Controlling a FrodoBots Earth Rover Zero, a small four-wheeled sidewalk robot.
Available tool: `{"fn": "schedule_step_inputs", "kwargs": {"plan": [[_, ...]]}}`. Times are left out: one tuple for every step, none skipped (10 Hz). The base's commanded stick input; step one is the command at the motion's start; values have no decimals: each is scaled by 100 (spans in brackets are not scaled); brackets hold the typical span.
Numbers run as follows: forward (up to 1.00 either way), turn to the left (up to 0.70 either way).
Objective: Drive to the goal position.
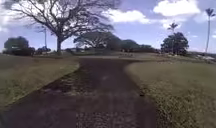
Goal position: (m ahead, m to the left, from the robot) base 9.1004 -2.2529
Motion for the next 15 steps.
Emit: {"fn": "schedule_step_inputs", "kwargs": {"plan": [[50, 0], [50, 0], [50, 0], [50, 0], [50, 0], [50, 0], [50, 0], [50, 0], [50, 0], [50, 0], [50, 0], [50, 0], [50, 0], [50, 0], [50, 0]]}}
